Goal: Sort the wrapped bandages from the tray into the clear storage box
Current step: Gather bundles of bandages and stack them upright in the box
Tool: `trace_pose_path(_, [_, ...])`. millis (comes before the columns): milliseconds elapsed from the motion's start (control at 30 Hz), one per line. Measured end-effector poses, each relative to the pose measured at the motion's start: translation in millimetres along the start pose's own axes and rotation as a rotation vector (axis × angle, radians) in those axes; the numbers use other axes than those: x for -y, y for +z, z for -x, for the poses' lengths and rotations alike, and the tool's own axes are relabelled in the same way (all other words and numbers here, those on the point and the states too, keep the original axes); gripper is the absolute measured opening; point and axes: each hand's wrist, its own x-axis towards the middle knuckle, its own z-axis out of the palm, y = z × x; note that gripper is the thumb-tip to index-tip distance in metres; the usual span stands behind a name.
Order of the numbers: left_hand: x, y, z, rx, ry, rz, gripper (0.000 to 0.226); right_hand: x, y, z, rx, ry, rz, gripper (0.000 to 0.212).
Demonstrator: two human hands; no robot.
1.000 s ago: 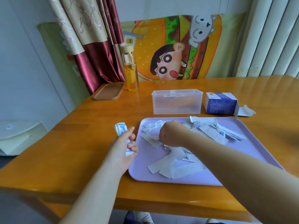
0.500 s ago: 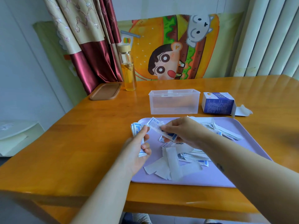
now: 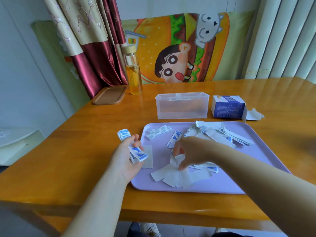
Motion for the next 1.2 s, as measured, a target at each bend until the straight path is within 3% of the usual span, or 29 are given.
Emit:
trace_pose_path(167, [5,2,3,0.067,-0.04,-0.001,0.014,-12,-8,1,-0.094,-0.054,-0.167,0.008])
trace_pose_path(267, [8,4,6,0.133,-0.085,-0.026,0.017,-16,-26,10,-0.3,-0.113,-0.34,0.014])
trace_pose_path(400, [14,9,8,0.212,-0.162,-0.026,0.022,-5,-32,20,-0.73,-0.233,-0.576,0.02])
trace_pose_path(500, [20,15,11,0.247,-0.172,-0.032,0.029,1,-14,20,-0.858,-0.357,-0.477,0.025])
trace_pose_path(700, [25,18,9,0.193,-0.094,-0.034,0.005,2,15,11,-0.766,-0.413,-0.491,0.012])
trace_pose_path(867, [16,15,-9,0.045,0.106,-0.214,0.008,6,8,2,-0.706,-0.415,-0.413,0.015])
trace_pose_path(1000, [-12,17,-45,-0.096,0.288,-0.578,0.004,-9,-17,-16,-0.757,-0.196,-0.314,0.021])
trace_pose_path(1133, [-33,36,-70,-0.038,0.362,-1.114,0.006,-25,-28,-34,-0.307,-0.066,-0.052,0.036])
trace_pose_path(1200, [-39,47,-83,0.027,0.454,-1.472,0.02,-23,-28,-42,-0.197,-0.032,0.077,0.045])
